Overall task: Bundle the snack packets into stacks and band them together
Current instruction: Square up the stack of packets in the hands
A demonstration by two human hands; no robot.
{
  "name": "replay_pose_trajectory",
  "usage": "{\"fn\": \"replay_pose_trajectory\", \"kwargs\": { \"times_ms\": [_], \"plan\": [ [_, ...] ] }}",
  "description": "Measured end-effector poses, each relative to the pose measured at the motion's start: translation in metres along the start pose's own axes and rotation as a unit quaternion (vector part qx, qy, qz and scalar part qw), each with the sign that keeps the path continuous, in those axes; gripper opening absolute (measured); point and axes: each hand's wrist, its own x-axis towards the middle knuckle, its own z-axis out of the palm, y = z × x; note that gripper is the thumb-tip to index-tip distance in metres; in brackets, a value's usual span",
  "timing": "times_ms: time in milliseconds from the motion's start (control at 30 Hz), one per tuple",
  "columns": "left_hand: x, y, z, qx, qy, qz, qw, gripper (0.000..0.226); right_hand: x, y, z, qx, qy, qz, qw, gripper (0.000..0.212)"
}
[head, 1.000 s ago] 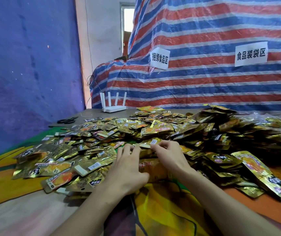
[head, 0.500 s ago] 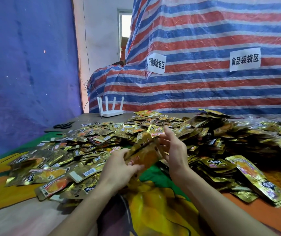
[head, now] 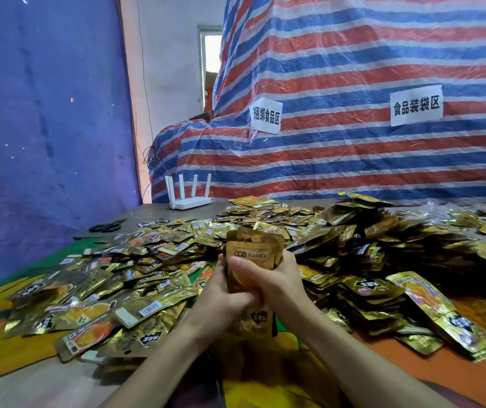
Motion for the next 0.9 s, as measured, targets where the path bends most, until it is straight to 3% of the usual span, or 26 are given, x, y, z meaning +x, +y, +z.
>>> {"fn": "replay_pose_trajectory", "kwargs": {
  "times_ms": [133,300,500,600,767,900],
  "plan": [
    [-0.004,-0.008,0.001,-0.027,-0.048,-0.039,0.998,0.058,0.000,0.005,-0.006,-0.013,0.031,0.011,0.999,0.044],
    [0.000,-0.004,-0.002,0.023,-0.014,0.018,0.999,0.053,0.002,0.006,-0.004,0.023,0.082,0.027,0.996,0.053],
    [0.003,0.005,-0.003,0.023,-0.107,0.045,0.993,0.056,0.000,0.005,0.004,0.113,0.084,0.044,0.989,0.073],
    [0.004,0.003,0.004,0.018,-0.091,0.069,0.993,0.055,0.003,0.003,0.003,0.114,0.062,0.093,0.987,0.081],
    [0.004,0.004,0.007,0.023,-0.020,0.129,0.991,0.045,0.010,0.001,-0.002,0.107,0.024,0.092,0.990,0.047],
    [0.002,0.007,0.016,0.029,-0.009,0.087,0.996,0.045,0.012,0.004,-0.006,0.059,0.047,0.105,0.992,0.053]
  ]
}}
